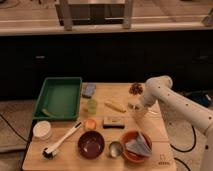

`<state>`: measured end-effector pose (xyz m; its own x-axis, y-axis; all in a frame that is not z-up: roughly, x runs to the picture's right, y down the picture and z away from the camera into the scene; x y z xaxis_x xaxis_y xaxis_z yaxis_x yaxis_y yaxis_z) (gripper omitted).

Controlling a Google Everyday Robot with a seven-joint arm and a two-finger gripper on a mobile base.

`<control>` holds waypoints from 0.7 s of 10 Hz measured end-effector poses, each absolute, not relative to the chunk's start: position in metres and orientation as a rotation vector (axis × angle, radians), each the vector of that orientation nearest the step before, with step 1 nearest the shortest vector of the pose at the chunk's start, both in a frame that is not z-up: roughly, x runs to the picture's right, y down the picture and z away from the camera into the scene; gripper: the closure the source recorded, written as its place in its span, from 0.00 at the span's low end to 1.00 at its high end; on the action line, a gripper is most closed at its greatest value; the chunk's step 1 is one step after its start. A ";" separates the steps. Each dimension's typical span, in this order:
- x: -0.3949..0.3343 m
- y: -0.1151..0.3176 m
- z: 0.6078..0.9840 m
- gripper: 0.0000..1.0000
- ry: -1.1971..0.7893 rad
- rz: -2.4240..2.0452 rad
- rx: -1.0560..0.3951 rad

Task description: Place fork in tray

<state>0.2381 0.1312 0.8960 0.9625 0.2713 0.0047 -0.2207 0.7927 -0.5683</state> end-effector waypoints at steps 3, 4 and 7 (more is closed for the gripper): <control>0.248 0.136 0.908 0.27 -0.067 0.281 -0.627; 0.251 0.138 0.911 0.35 -0.062 0.286 -0.633; 0.256 0.142 0.919 0.67 -0.054 0.307 -0.653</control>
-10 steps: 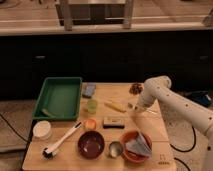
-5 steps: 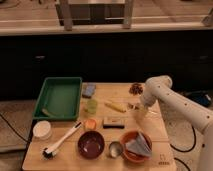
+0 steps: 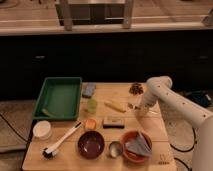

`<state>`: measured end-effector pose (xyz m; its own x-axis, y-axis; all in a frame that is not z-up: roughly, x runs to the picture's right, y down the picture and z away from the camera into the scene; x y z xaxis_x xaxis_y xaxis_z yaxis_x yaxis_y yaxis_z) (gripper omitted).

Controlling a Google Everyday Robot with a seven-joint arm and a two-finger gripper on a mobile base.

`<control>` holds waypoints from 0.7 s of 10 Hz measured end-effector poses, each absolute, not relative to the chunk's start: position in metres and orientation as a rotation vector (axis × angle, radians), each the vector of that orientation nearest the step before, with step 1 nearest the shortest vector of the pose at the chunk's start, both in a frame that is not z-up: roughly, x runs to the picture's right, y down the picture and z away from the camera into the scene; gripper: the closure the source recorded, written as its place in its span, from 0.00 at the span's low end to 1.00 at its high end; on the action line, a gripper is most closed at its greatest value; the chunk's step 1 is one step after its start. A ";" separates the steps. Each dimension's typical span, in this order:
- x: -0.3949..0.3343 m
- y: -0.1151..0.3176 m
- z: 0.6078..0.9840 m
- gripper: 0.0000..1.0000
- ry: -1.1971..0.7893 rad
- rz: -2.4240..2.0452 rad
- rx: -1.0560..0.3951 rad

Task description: Place fork in tray

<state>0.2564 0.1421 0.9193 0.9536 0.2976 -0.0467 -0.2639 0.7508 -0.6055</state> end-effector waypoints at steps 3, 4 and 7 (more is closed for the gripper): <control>0.259 0.143 0.916 0.96 -0.045 0.299 -0.659; 0.259 0.143 0.916 1.00 -0.045 0.299 -0.660; 0.257 0.146 0.921 1.00 -0.050 0.299 -0.674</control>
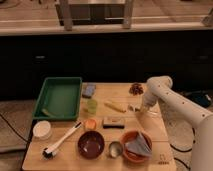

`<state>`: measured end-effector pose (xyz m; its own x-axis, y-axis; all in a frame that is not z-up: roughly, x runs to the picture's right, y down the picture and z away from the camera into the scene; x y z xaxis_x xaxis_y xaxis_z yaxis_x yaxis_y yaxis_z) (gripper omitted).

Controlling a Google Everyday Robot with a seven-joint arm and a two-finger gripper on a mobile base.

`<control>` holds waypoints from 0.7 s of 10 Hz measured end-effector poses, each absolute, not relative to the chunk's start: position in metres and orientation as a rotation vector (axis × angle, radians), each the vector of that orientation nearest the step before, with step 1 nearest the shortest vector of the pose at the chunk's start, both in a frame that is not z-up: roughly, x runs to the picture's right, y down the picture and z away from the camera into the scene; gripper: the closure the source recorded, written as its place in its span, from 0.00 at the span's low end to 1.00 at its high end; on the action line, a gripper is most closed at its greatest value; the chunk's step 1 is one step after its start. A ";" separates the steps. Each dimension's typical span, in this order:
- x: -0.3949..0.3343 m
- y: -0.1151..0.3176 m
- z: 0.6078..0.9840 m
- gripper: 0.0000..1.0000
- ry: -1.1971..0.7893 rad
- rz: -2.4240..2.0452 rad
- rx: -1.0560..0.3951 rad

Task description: Place fork in tray

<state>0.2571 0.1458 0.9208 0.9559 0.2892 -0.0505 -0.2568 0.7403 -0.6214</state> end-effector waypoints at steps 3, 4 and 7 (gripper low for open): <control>0.257 0.145 0.918 1.00 -0.051 0.295 -0.675; 0.257 0.145 0.918 1.00 -0.052 0.295 -0.675; 0.250 0.124 0.902 1.00 -0.074 0.262 -0.638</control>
